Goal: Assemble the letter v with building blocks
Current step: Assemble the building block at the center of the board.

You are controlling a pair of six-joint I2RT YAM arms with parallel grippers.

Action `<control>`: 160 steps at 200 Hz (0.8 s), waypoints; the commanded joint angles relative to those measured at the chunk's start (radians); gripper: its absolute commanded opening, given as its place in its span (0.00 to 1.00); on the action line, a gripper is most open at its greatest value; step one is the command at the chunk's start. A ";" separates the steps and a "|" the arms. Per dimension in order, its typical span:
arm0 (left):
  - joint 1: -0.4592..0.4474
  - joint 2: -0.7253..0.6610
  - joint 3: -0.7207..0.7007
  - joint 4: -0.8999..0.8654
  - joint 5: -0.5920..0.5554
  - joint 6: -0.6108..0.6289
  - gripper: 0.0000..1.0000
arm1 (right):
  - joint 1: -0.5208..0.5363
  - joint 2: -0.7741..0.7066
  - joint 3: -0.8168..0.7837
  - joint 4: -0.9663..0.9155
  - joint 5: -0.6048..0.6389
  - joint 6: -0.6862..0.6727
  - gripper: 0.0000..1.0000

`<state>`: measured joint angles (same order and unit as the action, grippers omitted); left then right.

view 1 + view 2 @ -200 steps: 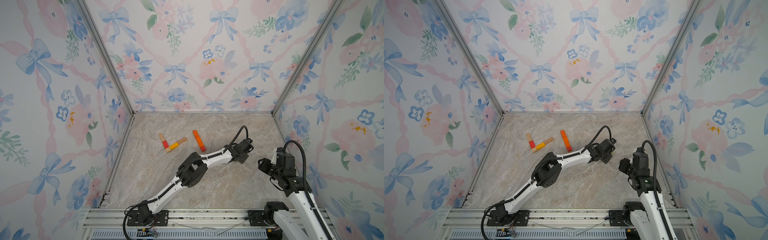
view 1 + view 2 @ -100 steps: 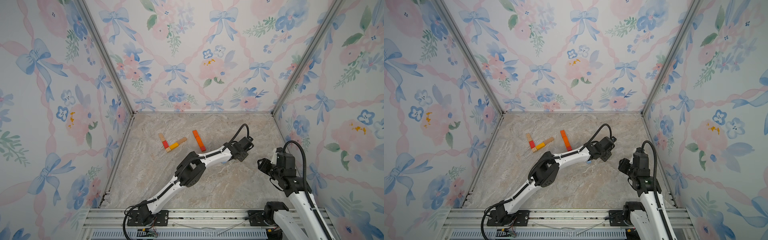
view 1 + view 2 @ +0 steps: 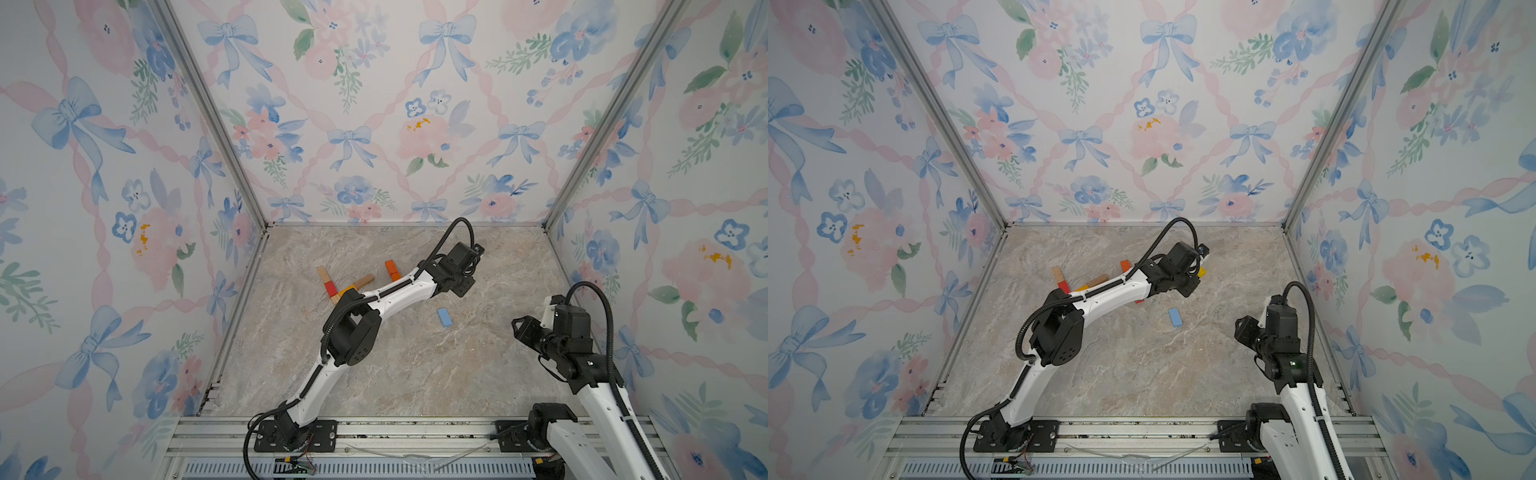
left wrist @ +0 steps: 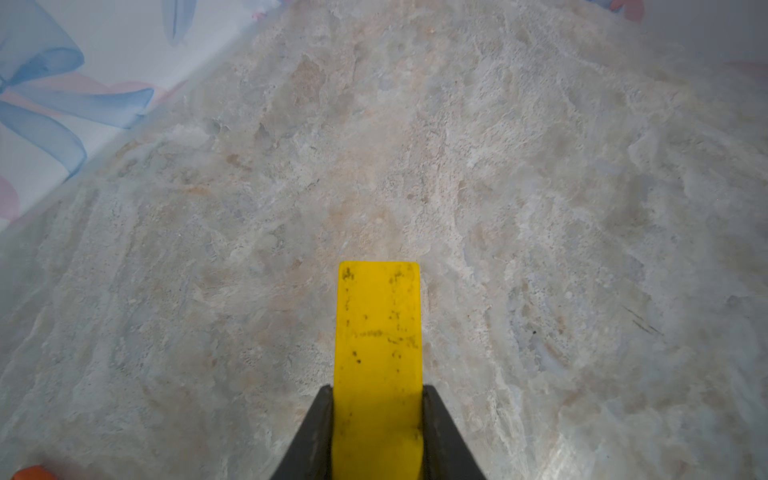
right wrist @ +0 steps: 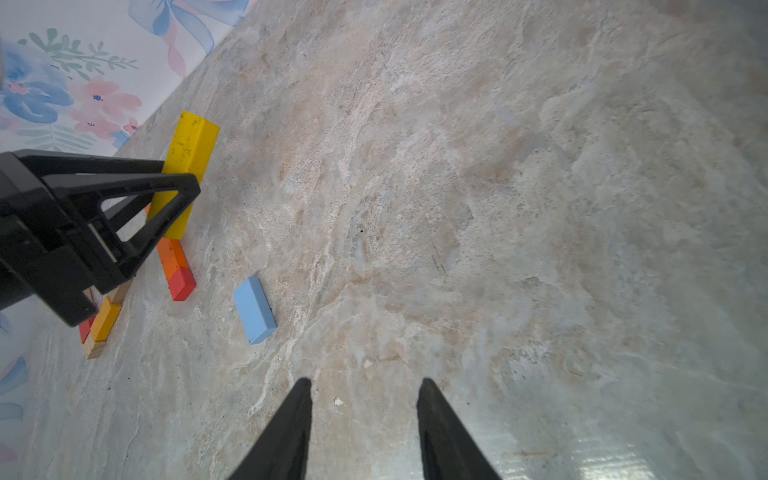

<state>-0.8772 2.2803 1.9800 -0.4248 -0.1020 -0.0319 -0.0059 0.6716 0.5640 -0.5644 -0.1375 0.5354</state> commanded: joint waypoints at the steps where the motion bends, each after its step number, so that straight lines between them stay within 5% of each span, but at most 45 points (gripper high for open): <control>1: 0.009 -0.047 -0.076 -0.011 0.045 0.049 0.00 | -0.004 0.000 -0.011 0.019 -0.026 0.016 0.44; 80: 0.083 -0.156 -0.357 0.162 0.048 0.060 0.00 | 0.026 0.032 -0.029 0.063 -0.045 0.043 0.44; 160: 0.127 -0.160 -0.432 0.253 0.071 0.058 0.00 | 0.067 0.073 -0.023 0.093 -0.032 0.054 0.44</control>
<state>-0.7631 2.1437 1.5646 -0.2077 -0.0540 0.0193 0.0441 0.7361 0.5491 -0.4896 -0.1726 0.5766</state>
